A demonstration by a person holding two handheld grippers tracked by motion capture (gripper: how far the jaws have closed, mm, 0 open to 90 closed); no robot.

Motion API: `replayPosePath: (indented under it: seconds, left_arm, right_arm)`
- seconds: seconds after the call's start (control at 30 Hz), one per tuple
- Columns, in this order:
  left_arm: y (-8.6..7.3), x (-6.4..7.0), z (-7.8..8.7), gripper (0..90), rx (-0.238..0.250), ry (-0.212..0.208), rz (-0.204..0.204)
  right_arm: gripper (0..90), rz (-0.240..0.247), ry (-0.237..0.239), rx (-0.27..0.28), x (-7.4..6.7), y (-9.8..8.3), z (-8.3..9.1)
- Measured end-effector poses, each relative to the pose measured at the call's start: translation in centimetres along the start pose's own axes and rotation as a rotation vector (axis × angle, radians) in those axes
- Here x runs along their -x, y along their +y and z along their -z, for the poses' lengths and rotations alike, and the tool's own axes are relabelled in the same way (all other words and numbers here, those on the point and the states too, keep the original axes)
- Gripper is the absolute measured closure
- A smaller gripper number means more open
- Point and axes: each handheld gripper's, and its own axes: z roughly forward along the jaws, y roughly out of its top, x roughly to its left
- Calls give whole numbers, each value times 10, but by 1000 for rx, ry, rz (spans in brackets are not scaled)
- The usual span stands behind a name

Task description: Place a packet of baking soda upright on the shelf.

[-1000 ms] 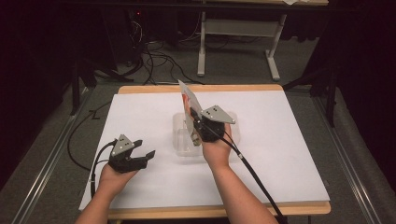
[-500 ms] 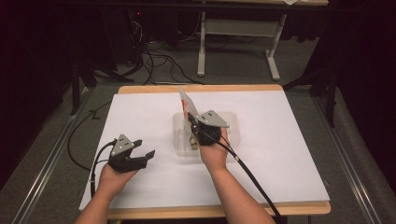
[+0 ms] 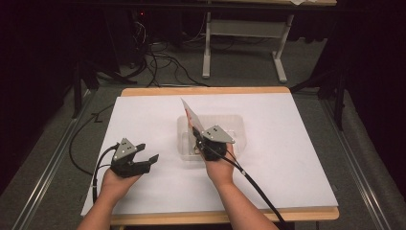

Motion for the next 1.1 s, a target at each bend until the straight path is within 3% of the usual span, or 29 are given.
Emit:
replayPosePath:
  seconds: [0.2, 0.43, 0.47, 0.53, 0.57, 0.6, 0.63, 0.67, 0.7, 0.73, 1.1]
  left_arm:
    - [0, 0, 1, 324, 7, 1, 9]
    - [0, -1, 2, 324, 16, 5, 10]
    - [-1, -1, 1, 324, 5, 2, 7]
    - [-1, -1, 1, 323, 2, 2, 4]
    - [-1, -1, 1, 323, 4, 1, 2]
    - [-1, -1, 1, 323, 6, 1, 2]
    - [0, -1, 1, 323, 9, 1, 3]
    - [0, -1, 2, 323, 9, 1, 3]
    - [0, -2, 2, 323, 6, -1, 6]
    - [0, -2, 2, 323, 9, -2, 8]
    - [0, -1, 1, 322, 13, -6, 11]
  right_arm:
    - [900, 10, 3, -4, -2, -7, 3]
    - [872, -13, 10, -20, -2, -5, 3]
    - [806, -21, 30, -31, -1, -3, 3]
    - [760, -21, 38, -30, -1, -2, 3]
    - [646, -21, 55, -32, -2, 2, 4]
    - [599, -21, 57, -36, -2, 3, 4]
    - [599, -21, 57, -36, -2, 3, 4]
    - [535, -17, 64, -36, -2, 4, 4]
    - [388, -13, 56, -62, -3, 6, 3]
    - [355, -9, 55, -75, -2, 7, 2]
    - [238, -40, 70, -77, 8, 14, 10]
